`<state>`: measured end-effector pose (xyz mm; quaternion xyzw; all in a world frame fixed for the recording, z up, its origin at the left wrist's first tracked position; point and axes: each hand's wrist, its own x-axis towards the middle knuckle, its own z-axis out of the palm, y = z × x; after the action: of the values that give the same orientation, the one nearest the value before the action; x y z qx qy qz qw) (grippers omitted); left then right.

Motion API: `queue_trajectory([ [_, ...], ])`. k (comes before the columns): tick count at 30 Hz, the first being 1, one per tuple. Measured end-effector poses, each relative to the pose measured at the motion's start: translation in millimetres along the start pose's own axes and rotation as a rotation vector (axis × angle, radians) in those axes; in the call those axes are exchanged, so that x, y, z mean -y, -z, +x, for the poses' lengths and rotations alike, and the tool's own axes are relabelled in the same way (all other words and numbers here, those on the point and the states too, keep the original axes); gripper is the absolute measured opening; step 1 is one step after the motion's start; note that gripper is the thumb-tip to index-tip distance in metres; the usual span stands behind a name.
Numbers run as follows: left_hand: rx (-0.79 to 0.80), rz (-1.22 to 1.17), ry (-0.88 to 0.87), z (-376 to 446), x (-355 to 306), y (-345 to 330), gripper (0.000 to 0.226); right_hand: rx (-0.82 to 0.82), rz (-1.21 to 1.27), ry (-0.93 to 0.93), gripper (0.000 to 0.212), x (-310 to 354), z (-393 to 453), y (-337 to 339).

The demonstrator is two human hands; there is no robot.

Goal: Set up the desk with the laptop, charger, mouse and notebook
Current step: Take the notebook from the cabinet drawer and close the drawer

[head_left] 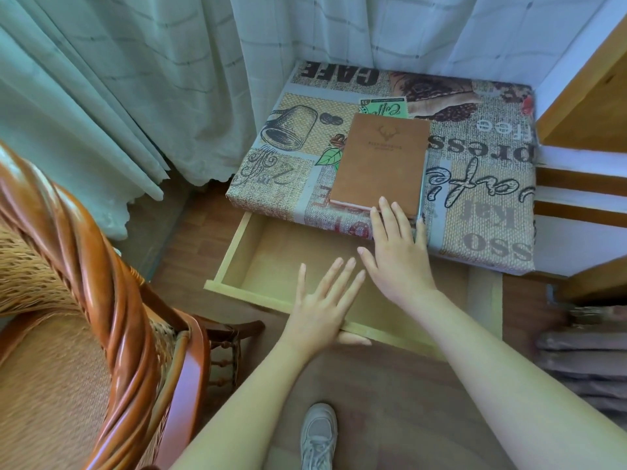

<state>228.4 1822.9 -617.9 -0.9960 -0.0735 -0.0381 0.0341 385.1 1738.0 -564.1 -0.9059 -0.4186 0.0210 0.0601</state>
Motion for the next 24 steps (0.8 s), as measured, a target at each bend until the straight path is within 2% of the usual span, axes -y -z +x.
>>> queue_trajectory([
  [3,0.029,0.044,0.153,30,5,9,0.13,-0.024,0.003,-0.005,0.069,1,0,-1],
  [5,-0.008,0.052,0.218,52,7,12,0.133,-0.036,-0.004,-0.014,0.068,0,2,-1],
  [8,-0.124,0.066,0.292,83,9,21,0.104,-0.029,0.002,-0.028,0.065,-3,3,0],
  [10,-0.148,0.09,0.244,100,10,28,0.091,-0.029,0.009,-0.034,0.062,-6,3,1],
  [15,-0.105,-0.002,-0.023,121,25,35,0.084,-0.051,0.047,-0.051,0.056,-15,3,3],
  [18,-0.059,-0.02,-0.061,124,28,34,0.077,-0.094,0.078,-0.03,0.05,-21,1,3],
  [21,-0.076,-0.019,-0.071,132,28,33,0.068,-0.21,0.247,-0.074,0.046,-24,2,6],
  [24,-0.083,0.011,-0.1,143,30,33,0.072,-0.288,0.305,-0.132,0.044,-27,9,10],
])
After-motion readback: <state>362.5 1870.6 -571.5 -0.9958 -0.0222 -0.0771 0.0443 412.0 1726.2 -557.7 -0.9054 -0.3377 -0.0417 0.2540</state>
